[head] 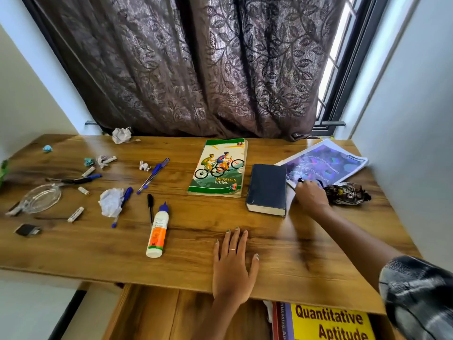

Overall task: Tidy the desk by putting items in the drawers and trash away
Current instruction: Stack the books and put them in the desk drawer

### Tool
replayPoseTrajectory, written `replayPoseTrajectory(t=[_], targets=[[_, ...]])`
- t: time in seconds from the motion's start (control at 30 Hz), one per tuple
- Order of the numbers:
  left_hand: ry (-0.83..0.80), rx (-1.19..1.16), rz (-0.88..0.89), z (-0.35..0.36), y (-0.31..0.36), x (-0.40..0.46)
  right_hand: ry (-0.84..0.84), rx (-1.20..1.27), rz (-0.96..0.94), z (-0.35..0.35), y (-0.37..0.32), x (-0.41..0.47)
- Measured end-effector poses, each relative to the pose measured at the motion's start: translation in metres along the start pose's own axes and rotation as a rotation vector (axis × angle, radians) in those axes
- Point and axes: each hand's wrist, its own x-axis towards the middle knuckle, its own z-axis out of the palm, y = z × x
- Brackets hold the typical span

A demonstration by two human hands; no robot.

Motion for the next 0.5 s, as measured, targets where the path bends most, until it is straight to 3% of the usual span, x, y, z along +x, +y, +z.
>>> replayPoseTrajectory(t=[0.3, 0.5], targets=[[0.02, -0.008, 0.005, 0.003, -0.001, 0.001, -0.047, -0.146, -0.1, -0.021, 0.002, 0.012], [0.045, -0.027, -0.004, 0.005, -0.001, 0.002, 0.082, -0.301, -0.129, -0.065, 0.046, 0.027]])
